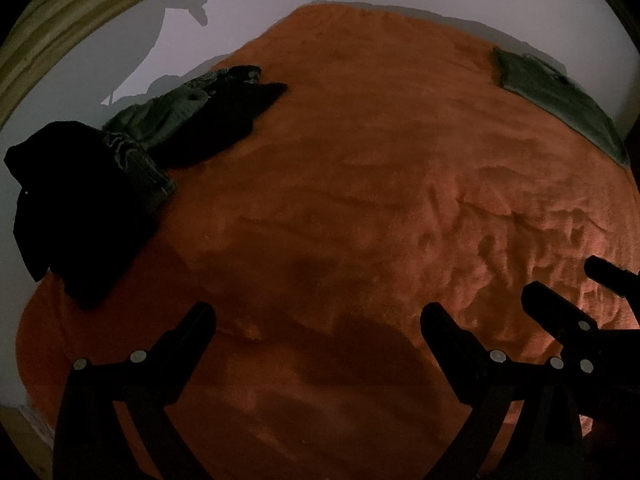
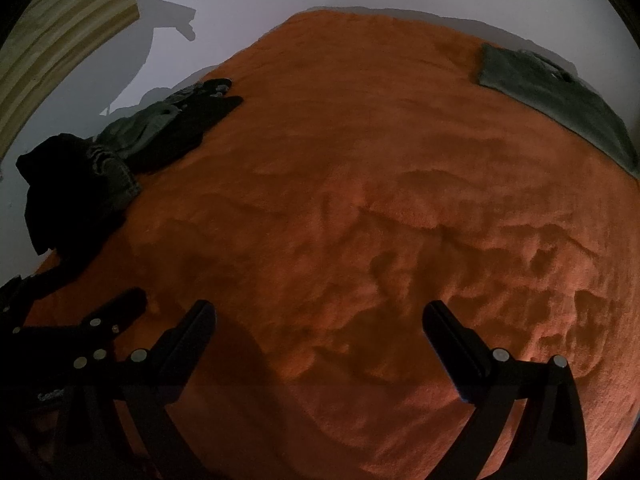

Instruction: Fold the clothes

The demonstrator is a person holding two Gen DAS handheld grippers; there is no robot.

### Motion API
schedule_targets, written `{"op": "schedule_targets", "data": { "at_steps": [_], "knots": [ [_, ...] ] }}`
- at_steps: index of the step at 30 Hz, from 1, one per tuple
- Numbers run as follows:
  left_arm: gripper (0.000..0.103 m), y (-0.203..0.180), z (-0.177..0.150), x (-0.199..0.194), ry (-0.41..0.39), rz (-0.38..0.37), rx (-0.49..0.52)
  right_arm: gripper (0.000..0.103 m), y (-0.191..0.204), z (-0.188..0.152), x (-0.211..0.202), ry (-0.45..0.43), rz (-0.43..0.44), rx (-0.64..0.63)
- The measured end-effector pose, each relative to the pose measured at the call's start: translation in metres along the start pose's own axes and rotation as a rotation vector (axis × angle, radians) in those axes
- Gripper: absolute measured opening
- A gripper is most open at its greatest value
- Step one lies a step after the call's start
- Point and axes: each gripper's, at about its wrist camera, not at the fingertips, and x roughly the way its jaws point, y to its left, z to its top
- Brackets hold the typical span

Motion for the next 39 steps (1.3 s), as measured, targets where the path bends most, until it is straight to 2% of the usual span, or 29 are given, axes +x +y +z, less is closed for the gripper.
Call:
{"op": "schedule_targets", "data": {
  "at_steps": [7,12,21,39],
  "knots": [
    [0.102,-0.002,-0.003,-0.004,-0.036,0.015,0.007,0.103,-0.007,-0.003,0.002,-0.002,0.018,0.012],
    [0.102,-0.001,0.004,-0.003,0.002,-0.003,0.002,0.103,-0.006,-0.004,0.003,0.0,0.008,0.013],
    [0.102,-0.003,0.012,-0.002,0.015,-0.008,-0.008,0.103,-0.008,-0.002,0.003,0.004,0.012,0.021],
    [0.102,0.001,-0.001,0.005,0.017,-0.02,-0.019,0.103,-0.002,-0.002,0.002,0.008,-0.001,0.002]
  ]
}}
